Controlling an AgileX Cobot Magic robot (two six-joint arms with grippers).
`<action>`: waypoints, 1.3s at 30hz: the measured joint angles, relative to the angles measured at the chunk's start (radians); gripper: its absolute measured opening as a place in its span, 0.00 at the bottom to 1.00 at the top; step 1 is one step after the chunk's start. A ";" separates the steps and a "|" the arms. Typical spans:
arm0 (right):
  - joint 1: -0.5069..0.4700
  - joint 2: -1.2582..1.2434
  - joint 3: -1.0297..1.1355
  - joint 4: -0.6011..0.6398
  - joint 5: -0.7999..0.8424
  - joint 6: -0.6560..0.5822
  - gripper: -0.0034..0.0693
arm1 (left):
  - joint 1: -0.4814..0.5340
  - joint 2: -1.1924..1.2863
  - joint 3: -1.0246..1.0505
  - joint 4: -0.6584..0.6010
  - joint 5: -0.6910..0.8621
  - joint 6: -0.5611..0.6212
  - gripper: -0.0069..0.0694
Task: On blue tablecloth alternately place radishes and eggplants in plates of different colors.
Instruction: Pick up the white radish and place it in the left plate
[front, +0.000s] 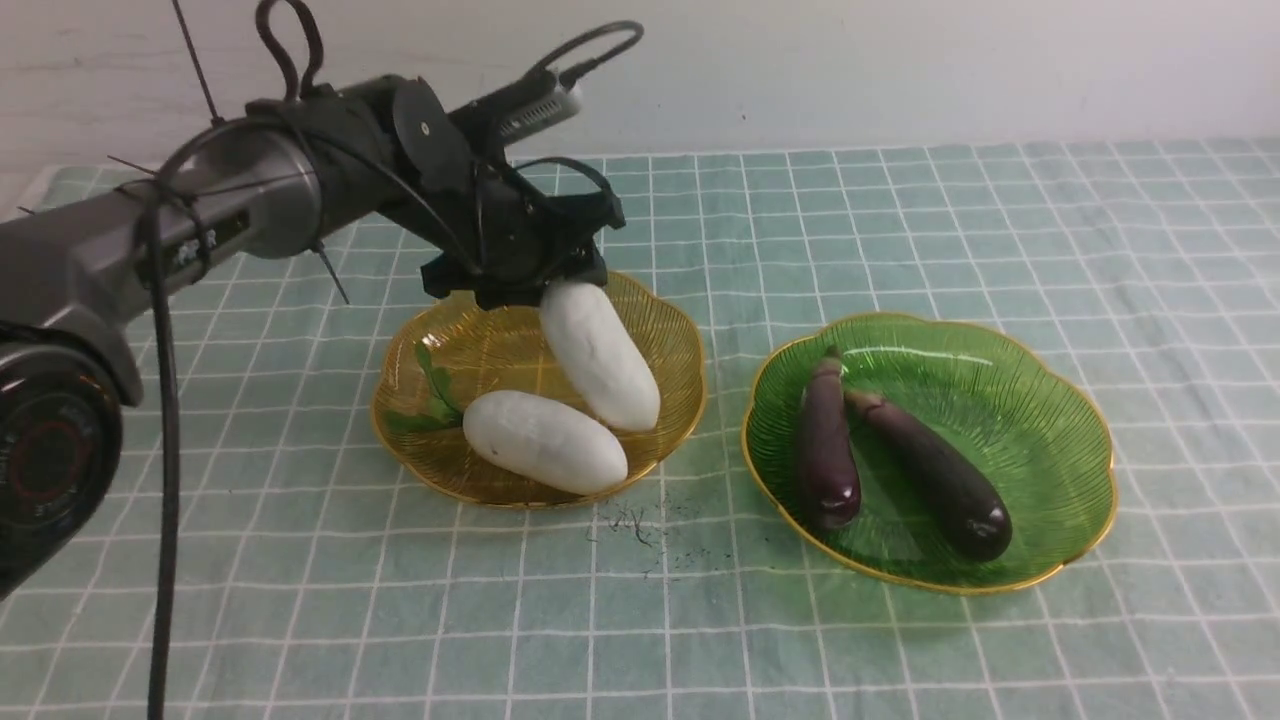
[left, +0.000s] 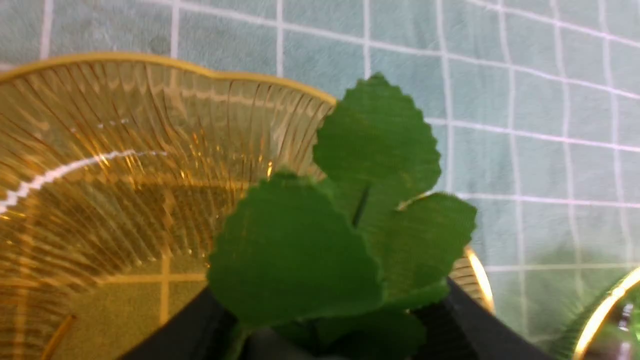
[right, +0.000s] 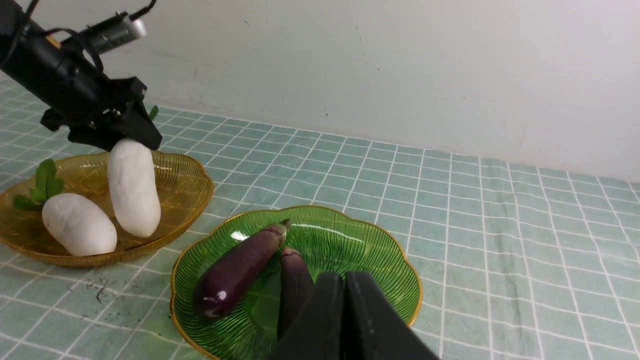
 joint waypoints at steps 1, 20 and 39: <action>0.000 0.000 0.000 0.000 0.000 0.000 0.03 | 0.000 0.004 0.000 0.000 0.000 0.000 0.58; 0.000 0.000 0.000 0.000 0.007 0.000 0.03 | 0.000 0.020 -0.002 0.006 0.358 0.004 0.70; 0.000 0.000 0.000 0.000 0.015 0.000 0.03 | 0.000 0.020 -0.003 0.014 0.458 0.044 0.85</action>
